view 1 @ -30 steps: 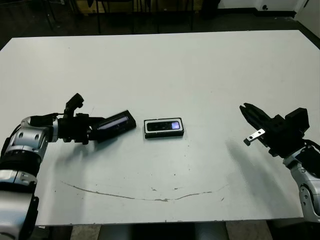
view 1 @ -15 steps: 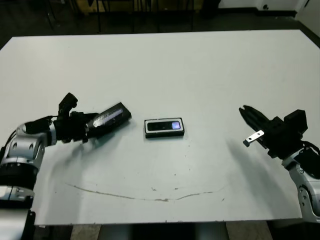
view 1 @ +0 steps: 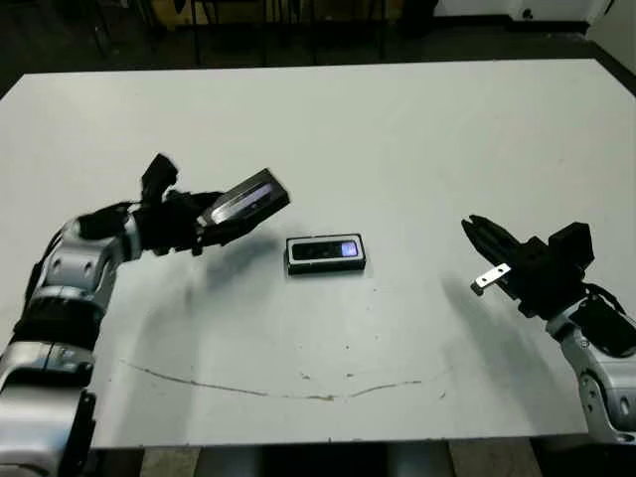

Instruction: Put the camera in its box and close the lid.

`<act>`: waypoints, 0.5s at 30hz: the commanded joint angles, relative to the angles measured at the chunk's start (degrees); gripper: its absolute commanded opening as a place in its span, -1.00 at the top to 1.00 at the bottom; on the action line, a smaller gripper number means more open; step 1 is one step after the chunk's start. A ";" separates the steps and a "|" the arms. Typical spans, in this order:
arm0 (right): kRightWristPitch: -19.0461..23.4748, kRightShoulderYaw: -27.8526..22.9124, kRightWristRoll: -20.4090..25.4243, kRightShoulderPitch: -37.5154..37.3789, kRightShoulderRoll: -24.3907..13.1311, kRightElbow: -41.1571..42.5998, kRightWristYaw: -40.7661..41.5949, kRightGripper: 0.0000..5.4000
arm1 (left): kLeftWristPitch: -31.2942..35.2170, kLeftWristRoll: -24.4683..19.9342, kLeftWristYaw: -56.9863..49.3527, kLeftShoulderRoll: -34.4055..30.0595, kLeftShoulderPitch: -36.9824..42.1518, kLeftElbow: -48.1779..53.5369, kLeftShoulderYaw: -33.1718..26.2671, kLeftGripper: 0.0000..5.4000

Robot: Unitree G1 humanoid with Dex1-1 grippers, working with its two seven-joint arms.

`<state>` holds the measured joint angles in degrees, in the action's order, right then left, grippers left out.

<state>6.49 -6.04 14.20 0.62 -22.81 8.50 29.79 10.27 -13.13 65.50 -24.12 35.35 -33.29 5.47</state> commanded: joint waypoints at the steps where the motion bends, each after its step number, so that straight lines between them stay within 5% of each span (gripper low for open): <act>1: 1.45 0.56 -0.72 -1.04 -0.17 0.28 -0.54 1.00 | 2.37 1.39 3.30 0.60 2.94 -3.48 2.46 -0.04; 15: 0.05 0.18 0.73 -2.47 0.31 -1.67 0.99 1.00 | -0.07 4.51 13.40 4.98 10.12 -18.32 5.48 -0.04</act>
<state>6.93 -5.63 14.68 -1.01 -22.70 8.00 30.23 10.85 -9.43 78.33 -19.23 44.90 -50.12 10.96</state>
